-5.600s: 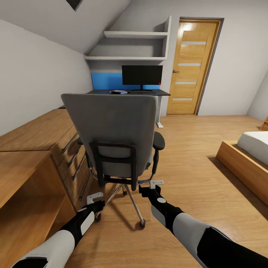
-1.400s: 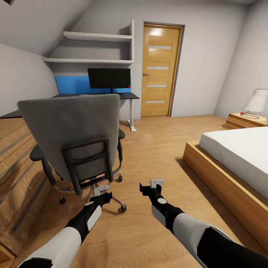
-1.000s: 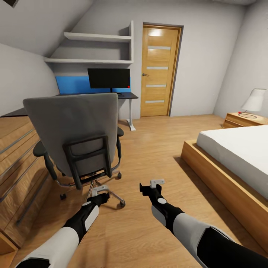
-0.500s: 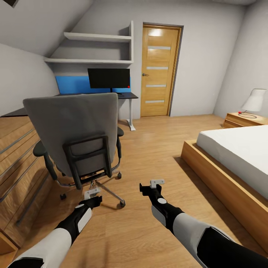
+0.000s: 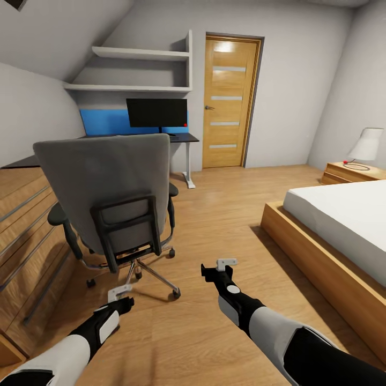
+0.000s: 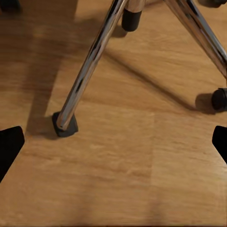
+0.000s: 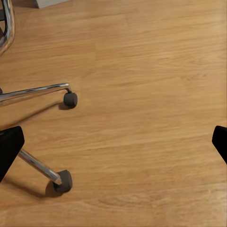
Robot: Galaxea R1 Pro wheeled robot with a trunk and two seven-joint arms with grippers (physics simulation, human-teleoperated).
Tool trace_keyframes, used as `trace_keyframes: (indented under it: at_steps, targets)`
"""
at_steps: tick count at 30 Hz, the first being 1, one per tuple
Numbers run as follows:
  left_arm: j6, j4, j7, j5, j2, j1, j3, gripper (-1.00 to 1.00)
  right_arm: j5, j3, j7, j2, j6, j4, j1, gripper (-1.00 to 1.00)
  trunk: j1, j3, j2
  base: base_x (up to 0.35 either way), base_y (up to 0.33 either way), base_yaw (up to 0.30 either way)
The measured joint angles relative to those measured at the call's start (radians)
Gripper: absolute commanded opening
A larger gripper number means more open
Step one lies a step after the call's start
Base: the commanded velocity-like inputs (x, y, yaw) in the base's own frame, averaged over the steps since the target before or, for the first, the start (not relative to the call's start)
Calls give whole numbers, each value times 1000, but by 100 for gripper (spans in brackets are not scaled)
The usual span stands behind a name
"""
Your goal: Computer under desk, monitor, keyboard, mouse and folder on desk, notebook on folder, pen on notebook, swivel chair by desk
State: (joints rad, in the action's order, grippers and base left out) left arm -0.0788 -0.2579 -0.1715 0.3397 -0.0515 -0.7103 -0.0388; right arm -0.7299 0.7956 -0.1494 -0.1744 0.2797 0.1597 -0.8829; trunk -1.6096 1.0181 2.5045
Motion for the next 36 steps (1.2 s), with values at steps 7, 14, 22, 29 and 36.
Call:
trace_keyframes:
  at_steps: [7,14,22,29,36]
  targets:
    - [45,31,-2,18,-36,0,1,100,0,0,-12,0,1,0,0,100,0,0,0,0,0,0]
    - [87,39,-1,140,-77,0,4,100,0,0,-16,0,0,0,0,100,0,0,0,0,0,0]
    - [95,40,3,243,-140,0,5,100,-1,1,-27,0,1,0,0,100,0,0,0,0,0,219]
    - [95,40,5,242,-139,0,4,100,0,1,-27,0,1,0,0,100,0,0,0,0,0,272]
    - [96,40,5,242,-137,0,4,100,-1,1,-27,0,1,0,0,100,0,0,0,0,0,170]
